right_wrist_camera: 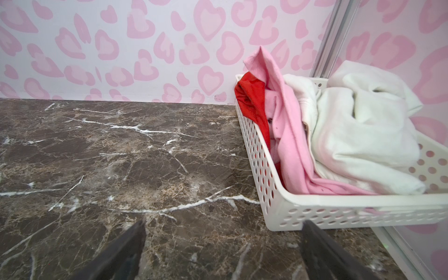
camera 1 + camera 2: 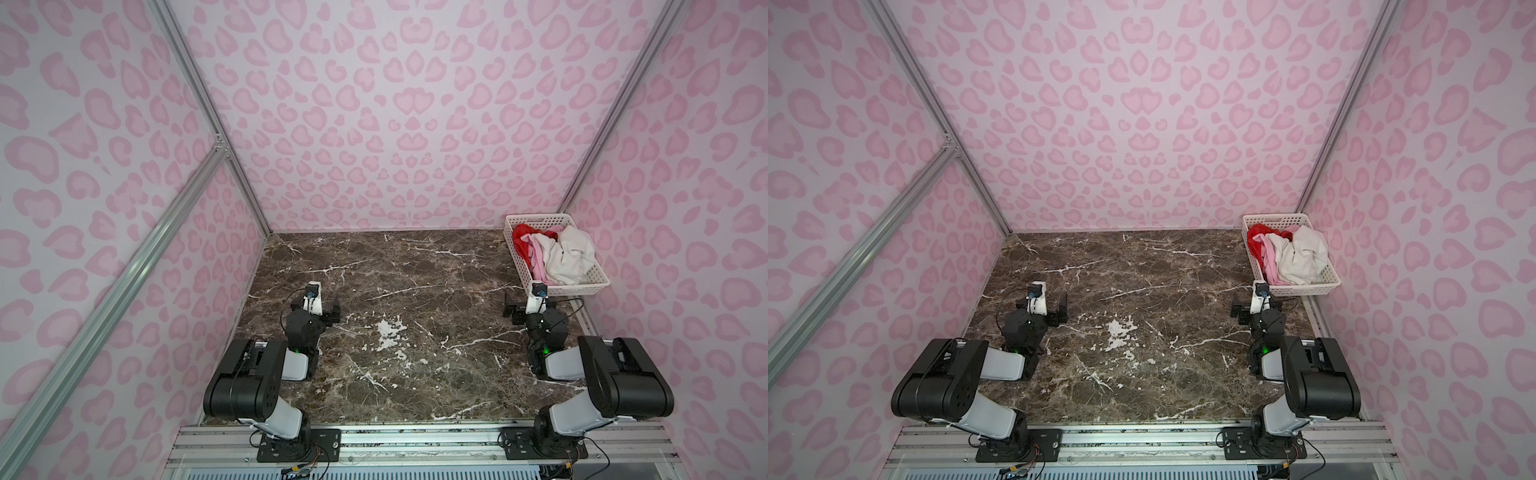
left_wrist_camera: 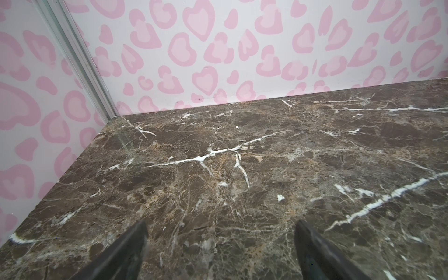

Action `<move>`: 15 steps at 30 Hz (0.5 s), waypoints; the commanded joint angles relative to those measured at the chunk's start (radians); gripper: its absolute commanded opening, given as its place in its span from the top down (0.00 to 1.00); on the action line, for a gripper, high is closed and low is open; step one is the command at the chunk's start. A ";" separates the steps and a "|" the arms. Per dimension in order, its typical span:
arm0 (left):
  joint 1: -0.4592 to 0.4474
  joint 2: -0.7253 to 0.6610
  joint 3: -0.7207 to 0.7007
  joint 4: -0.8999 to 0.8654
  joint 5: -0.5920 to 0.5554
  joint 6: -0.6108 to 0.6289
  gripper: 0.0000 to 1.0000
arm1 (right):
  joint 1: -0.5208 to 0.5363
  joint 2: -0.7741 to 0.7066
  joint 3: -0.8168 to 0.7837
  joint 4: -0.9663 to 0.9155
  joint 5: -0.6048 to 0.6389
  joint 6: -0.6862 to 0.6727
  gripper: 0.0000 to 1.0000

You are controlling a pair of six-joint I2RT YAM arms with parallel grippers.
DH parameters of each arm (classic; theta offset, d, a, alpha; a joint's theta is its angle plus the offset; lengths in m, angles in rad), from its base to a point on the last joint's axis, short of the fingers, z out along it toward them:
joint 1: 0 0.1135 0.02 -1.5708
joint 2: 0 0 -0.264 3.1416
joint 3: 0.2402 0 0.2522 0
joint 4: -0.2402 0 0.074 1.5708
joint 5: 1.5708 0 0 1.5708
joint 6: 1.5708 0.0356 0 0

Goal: Fold and stack t-shirts
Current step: Pick up the T-shirt from the bin.

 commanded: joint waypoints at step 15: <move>-0.060 -0.078 0.375 -0.565 -0.030 0.046 0.19 | 0.070 -0.253 0.129 -0.281 0.209 -0.059 0.06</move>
